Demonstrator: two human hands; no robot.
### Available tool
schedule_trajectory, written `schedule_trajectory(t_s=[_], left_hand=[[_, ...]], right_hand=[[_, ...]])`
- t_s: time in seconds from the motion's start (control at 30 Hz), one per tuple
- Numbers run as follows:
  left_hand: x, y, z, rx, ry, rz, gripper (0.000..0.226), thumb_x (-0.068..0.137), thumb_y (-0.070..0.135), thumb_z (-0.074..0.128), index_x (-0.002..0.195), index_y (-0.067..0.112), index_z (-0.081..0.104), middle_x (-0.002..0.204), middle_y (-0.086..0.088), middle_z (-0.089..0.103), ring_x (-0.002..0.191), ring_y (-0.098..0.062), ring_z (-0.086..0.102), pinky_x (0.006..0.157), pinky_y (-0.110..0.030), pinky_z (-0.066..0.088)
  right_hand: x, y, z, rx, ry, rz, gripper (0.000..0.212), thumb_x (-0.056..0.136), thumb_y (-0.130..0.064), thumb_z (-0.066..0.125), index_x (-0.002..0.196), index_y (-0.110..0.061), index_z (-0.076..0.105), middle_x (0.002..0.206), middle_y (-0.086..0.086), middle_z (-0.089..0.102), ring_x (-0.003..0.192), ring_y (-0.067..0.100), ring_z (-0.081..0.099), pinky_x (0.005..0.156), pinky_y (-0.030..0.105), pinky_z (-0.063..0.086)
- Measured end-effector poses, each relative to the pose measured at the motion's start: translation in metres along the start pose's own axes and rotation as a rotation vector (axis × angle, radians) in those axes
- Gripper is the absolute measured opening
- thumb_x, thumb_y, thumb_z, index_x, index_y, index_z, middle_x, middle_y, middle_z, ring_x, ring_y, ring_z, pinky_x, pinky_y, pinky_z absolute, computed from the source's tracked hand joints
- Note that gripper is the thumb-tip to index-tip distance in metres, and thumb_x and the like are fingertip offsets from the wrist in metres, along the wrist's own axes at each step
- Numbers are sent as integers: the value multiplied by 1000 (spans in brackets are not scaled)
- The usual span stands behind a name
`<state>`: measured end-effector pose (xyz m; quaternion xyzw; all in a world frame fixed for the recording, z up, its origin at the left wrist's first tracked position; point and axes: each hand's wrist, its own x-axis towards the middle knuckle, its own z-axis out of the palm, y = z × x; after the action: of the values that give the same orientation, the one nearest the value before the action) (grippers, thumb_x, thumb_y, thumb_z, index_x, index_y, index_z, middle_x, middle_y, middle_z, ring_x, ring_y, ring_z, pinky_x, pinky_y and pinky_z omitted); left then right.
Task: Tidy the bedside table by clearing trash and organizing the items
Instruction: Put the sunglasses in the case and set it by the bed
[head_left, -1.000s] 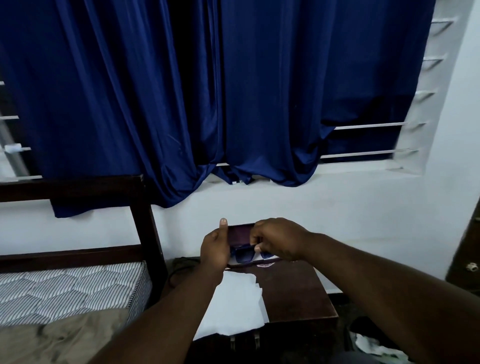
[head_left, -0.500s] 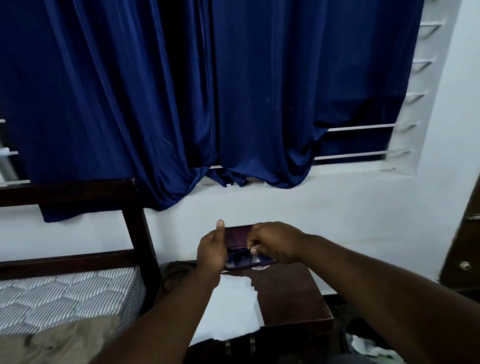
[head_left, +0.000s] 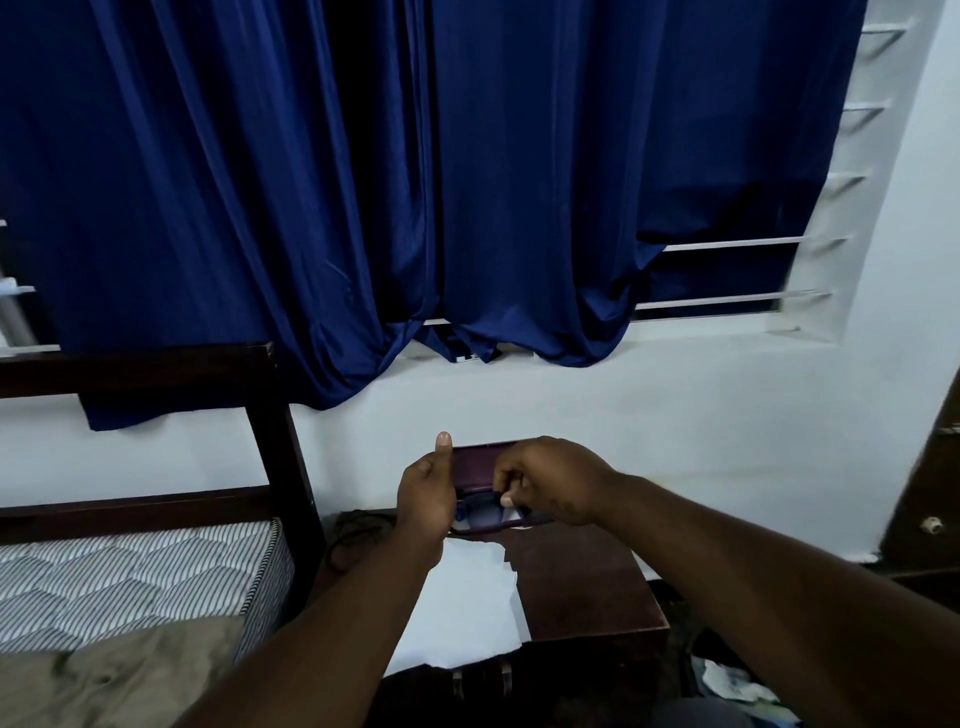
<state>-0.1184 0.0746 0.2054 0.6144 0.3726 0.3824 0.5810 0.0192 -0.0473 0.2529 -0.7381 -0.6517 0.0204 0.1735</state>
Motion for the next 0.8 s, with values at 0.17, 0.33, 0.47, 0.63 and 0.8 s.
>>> schedule_trajectory(t_s=[0.17,0.33,0.47,0.63,0.8], left_hand=[[3,-2,-4,-68,-16,9,64,101,61,46,93,4,75,95,-19,78,85,-30,72,76,-36,55],[7,-2,-6,-101,-34,-20,62,97,65,48,90,10,75,90,-14,79,91,-34,75,78,-42,60],[8,0,-5,-143,-88,-26,56,98,63,48,88,16,76,90,-8,81,94,-31,76,82,-41,62],[11,1,-3,-159,-124,-86,54,101,59,47,103,12,74,106,-14,79,104,-34,73,102,-51,56],[18,3,-4,-162,-181,-188,51,102,56,48,111,13,73,110,-14,78,104,-34,73,104,-51,54]], right_hand=[[-8,2,7,100,229,-43,18,84,-39,73,101,-32,72,99,-14,63,93,6,60,81,32,54],[-20,17,10,363,666,341,6,90,-37,67,89,-32,66,96,-12,66,82,4,65,76,31,55],[-27,27,18,946,379,661,31,97,-44,61,114,-18,62,113,15,70,85,27,73,72,38,59],[-35,27,23,1476,108,576,34,102,-35,56,119,-8,66,117,15,75,95,31,77,70,33,62],[-29,29,25,1514,127,573,33,102,-28,57,122,-2,64,121,20,71,93,31,77,68,33,63]])
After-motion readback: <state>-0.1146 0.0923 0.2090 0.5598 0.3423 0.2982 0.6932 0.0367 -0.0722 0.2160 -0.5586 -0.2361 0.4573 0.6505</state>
